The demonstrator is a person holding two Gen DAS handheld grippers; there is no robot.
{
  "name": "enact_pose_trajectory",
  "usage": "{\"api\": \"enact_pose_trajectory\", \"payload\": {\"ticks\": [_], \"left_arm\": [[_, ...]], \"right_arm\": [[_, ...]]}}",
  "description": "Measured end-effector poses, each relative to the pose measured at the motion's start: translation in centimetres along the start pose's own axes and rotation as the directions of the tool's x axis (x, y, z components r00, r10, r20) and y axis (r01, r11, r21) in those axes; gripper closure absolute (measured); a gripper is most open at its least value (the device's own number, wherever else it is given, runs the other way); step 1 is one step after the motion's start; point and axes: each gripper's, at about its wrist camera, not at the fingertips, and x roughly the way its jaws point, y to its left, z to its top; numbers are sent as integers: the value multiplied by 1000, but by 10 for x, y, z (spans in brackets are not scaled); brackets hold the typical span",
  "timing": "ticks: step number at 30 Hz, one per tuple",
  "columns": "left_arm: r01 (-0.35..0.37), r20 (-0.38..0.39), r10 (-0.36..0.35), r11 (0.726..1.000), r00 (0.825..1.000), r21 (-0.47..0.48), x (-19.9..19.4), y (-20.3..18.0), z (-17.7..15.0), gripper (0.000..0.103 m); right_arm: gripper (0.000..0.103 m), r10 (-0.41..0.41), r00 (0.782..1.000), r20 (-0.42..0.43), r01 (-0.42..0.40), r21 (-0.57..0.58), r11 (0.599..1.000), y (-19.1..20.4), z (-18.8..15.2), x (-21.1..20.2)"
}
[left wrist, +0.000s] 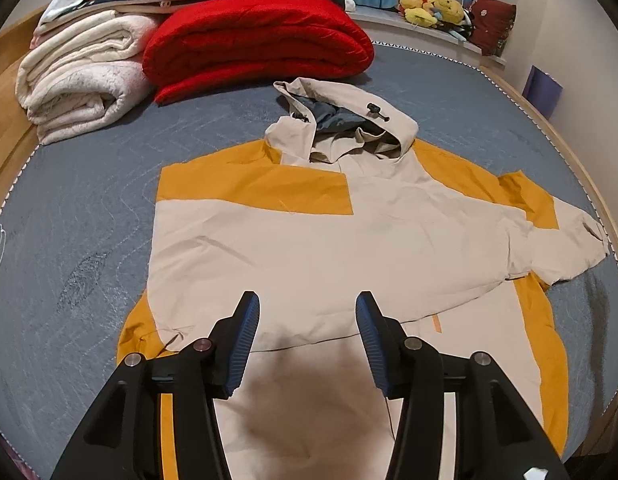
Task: Fold large clothes
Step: 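Move the right gripper to the other outstretched sleeve and grasp its cuff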
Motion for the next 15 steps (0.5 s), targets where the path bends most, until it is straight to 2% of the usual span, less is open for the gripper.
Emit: {"api": "enact_pose_trajectory", "payload": {"ticks": [6,15], "left_arm": [[1,-20,-1,1000,1000,11,8,-2,-2,56],[7,-31,-8,1000,1000,-3,18,0,2,56]], "right_arm": [[59,-37,999,-38,42,141,989,-65,2,45],[59,8,998,-66,10,271,962,-105,-7,92]]}}
